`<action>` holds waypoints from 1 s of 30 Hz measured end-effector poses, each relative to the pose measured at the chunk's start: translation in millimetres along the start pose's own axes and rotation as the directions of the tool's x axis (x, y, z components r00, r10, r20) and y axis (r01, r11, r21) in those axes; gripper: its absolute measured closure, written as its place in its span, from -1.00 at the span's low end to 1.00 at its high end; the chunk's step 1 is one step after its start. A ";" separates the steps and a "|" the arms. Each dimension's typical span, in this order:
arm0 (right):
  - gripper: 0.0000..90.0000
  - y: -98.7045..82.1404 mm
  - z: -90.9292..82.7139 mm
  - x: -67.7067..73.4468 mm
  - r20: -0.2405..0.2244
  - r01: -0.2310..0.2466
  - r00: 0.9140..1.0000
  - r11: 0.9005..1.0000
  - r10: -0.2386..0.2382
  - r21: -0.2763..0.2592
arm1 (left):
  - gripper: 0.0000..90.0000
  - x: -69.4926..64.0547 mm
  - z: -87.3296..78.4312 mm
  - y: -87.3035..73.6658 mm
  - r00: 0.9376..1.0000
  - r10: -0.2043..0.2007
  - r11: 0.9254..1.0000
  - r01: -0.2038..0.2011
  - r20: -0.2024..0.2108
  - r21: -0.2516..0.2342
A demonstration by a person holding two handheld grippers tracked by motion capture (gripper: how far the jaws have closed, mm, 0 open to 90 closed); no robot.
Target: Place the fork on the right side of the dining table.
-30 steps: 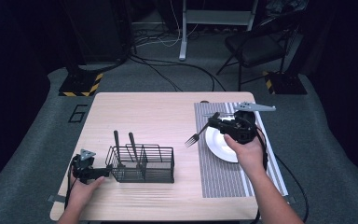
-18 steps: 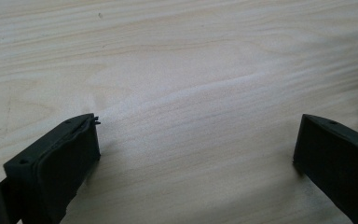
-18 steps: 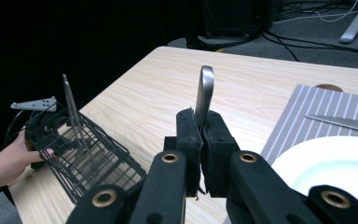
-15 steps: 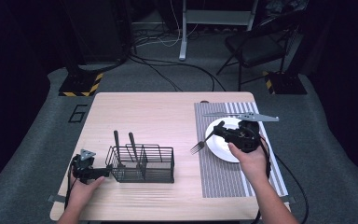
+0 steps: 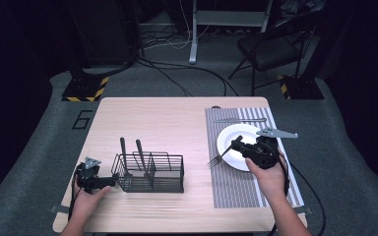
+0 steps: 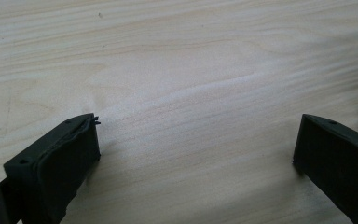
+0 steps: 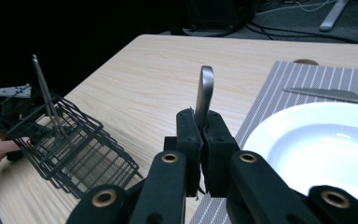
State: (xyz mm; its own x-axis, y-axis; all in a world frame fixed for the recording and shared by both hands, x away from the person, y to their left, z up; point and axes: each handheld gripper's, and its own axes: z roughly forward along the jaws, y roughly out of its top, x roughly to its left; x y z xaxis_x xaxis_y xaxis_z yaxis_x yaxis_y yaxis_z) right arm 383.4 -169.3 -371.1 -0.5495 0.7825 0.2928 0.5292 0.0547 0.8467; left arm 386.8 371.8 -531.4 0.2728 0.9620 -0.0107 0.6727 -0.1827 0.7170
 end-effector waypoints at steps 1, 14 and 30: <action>0.94 -2.2 -0.1 -1.2 0.002 -0.006 1.000 1.000 0.006 -0.001 | -1.00 0.0 0.0 0.0 1.000 0.000 1.000 0.000 0.000 0.000; 0.94 -22.9 -3.5 -14.9 0.022 -0.046 0.999 0.999 0.046 -0.009 | -1.00 0.0 0.0 0.0 1.000 0.000 1.000 0.000 0.000 0.000; 0.94 -38.5 -11.1 -26.4 0.065 -0.070 0.995 0.997 0.071 -0.013 | -1.00 0.0 0.0 0.0 1.000 0.000 1.000 0.000 0.000 0.000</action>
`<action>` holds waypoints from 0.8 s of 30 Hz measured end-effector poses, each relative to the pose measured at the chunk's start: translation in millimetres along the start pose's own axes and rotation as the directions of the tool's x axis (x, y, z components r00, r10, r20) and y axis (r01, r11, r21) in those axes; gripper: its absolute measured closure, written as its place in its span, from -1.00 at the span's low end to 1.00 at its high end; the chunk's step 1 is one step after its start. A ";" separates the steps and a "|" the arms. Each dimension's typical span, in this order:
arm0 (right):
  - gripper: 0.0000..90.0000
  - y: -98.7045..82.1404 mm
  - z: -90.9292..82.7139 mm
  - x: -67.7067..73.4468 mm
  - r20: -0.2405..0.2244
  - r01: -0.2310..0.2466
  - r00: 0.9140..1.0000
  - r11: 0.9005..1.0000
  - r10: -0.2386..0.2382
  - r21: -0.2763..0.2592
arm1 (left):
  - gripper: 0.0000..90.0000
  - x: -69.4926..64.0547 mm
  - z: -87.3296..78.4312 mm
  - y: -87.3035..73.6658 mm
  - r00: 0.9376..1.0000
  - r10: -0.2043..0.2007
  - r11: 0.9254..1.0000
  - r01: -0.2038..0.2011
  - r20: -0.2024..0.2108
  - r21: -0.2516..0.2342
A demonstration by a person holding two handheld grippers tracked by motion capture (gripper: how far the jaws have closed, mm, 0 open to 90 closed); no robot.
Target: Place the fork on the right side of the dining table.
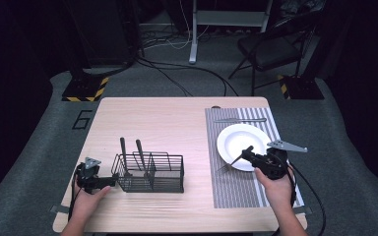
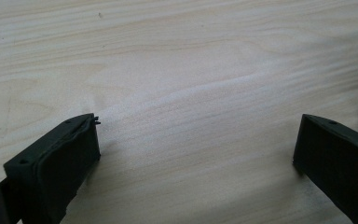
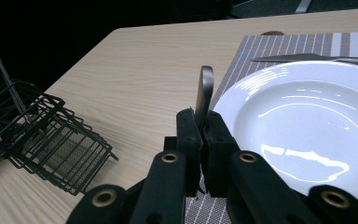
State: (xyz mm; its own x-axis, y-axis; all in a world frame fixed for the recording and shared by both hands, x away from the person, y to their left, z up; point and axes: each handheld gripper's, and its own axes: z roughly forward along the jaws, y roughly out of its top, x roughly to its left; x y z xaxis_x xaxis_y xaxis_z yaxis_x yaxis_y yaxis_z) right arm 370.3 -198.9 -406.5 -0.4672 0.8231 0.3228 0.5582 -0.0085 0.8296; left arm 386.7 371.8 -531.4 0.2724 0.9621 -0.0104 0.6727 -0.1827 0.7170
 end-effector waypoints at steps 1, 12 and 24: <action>0.94 -0.9 -0.4 -0.2 0.003 -0.003 1.000 1.000 0.003 0.001 | -1.00 0.0 0.0 0.0 1.000 0.000 1.000 0.000 0.000 0.000; 0.94 -11.6 -0.3 -6.4 0.027 -0.013 1.000 1.000 0.013 0.014 | -1.00 0.0 0.0 0.0 1.000 0.000 1.000 0.000 0.000 0.000; 0.94 -22.4 -2.9 -13.1 0.032 -0.054 0.998 0.998 0.053 0.013 | -1.00 0.0 0.0 0.0 1.000 0.000 1.000 0.000 0.000 0.000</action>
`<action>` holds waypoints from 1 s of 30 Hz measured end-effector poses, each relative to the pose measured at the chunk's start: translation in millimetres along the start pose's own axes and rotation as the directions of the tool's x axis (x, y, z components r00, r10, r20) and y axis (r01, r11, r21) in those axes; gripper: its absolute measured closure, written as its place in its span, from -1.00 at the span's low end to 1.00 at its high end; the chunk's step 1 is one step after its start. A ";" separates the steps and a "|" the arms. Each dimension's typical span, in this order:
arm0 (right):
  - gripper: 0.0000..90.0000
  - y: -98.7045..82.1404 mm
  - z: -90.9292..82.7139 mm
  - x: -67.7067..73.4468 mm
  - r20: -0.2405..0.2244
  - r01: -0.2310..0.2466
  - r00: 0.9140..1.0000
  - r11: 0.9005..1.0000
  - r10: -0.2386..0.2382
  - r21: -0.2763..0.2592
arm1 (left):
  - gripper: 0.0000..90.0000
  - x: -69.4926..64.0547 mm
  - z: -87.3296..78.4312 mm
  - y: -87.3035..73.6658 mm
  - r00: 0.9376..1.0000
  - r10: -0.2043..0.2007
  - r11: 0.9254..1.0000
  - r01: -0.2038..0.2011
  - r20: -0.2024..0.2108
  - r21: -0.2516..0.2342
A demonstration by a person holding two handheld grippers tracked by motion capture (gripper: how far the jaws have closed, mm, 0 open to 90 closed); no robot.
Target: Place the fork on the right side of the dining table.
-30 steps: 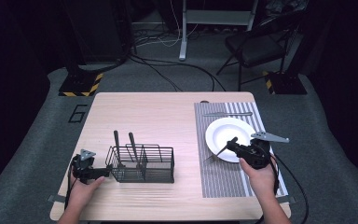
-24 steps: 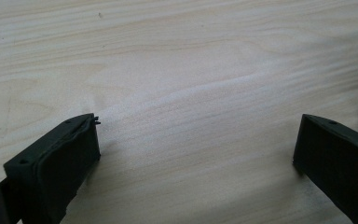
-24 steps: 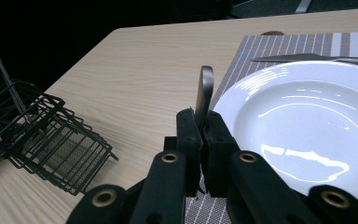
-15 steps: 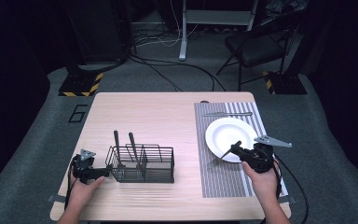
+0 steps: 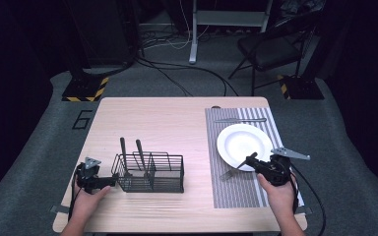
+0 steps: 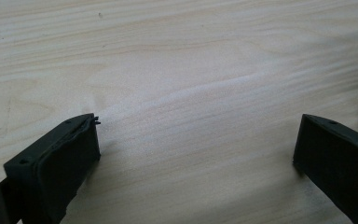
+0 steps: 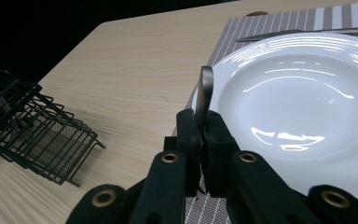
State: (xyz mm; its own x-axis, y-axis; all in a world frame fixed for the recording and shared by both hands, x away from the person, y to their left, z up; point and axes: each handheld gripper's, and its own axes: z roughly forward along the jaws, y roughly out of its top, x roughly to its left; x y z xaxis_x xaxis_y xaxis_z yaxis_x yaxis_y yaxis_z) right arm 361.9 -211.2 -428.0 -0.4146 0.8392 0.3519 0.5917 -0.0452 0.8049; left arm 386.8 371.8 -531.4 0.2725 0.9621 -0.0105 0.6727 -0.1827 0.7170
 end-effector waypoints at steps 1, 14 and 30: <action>0.94 -1.4 -1.5 -1.8 0.000 -0.014 1.000 1.000 0.014 0.003 | -1.00 0.0 0.0 0.0 1.000 0.000 1.000 0.000 0.000 0.000; 0.92 -8.1 -6.8 -13.6 -0.006 -0.057 0.998 0.998 0.057 -0.010 | -1.00 -0.2 -0.1 0.0 1.000 -0.001 1.000 0.001 -0.001 0.001; 0.83 -16.7 -7.5 -32.8 0.020 -0.095 0.995 0.995 0.095 -0.009 | -1.00 -0.2 -0.1 0.0 1.000 0.000 1.000 0.000 -0.001 0.001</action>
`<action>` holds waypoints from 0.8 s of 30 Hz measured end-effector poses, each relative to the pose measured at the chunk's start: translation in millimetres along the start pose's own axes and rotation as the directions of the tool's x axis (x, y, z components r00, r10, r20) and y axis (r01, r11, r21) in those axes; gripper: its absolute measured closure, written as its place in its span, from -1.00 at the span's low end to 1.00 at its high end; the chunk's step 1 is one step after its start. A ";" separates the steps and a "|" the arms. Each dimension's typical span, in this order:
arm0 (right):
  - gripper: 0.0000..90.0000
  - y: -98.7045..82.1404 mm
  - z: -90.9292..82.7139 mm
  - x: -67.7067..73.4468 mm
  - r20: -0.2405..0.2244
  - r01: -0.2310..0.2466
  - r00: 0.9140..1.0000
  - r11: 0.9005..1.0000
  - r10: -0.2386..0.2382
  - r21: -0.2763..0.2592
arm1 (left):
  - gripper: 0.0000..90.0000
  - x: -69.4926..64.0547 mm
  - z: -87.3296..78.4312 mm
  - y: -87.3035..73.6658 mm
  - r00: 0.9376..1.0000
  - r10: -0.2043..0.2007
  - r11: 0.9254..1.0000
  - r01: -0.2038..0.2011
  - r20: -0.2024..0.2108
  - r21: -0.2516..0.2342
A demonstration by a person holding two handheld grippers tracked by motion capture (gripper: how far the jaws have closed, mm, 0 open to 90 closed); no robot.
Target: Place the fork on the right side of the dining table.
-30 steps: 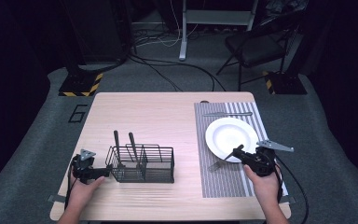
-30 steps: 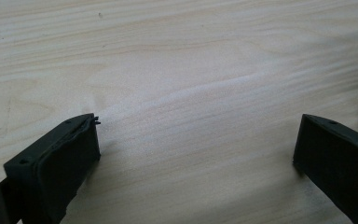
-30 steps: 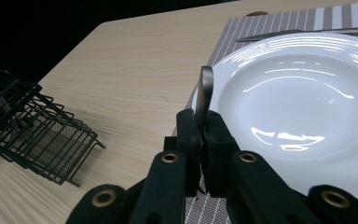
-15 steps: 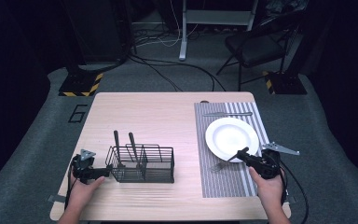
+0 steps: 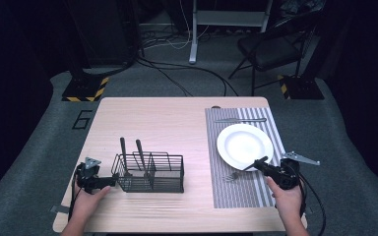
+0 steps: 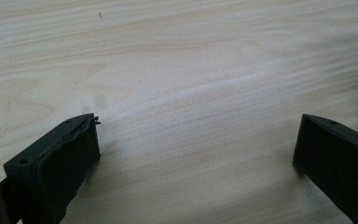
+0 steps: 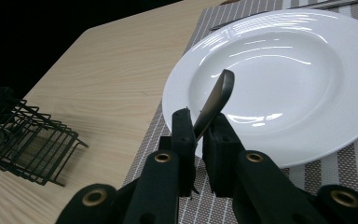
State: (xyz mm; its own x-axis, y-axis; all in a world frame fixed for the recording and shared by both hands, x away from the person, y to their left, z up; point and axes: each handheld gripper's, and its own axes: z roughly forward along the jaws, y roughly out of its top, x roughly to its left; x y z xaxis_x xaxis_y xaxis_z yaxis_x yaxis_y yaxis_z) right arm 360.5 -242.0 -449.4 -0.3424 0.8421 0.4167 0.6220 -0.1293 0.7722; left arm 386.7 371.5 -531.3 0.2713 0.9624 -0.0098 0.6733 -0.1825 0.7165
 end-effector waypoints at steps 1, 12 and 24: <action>0.81 -1.2 -0.1 -2.2 0.007 -0.012 1.000 1.000 0.012 0.004 | -1.00 0.0 0.0 0.0 1.000 0.000 1.000 0.000 0.000 0.000; 0.75 -7.9 0.9 -14.3 0.009 -0.009 1.000 1.000 0.009 -0.011 | -1.00 -0.1 0.0 0.0 1.000 0.000 1.000 0.000 -0.001 0.000; 0.67 -14.7 -1.1 -26.7 0.008 -0.020 1.000 1.000 0.020 -0.024 | -1.00 -0.2 0.0 0.1 1.000 -0.001 1.000 0.001 -0.002 0.000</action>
State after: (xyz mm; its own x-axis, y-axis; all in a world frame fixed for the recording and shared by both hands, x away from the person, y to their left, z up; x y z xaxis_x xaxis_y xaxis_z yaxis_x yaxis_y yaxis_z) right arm 359.7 -263.2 -471.3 -0.3242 0.8435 0.4282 0.6113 -0.1587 0.7754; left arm 386.7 371.3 -531.3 0.2697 0.9629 -0.0092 0.6738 -0.1819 0.7162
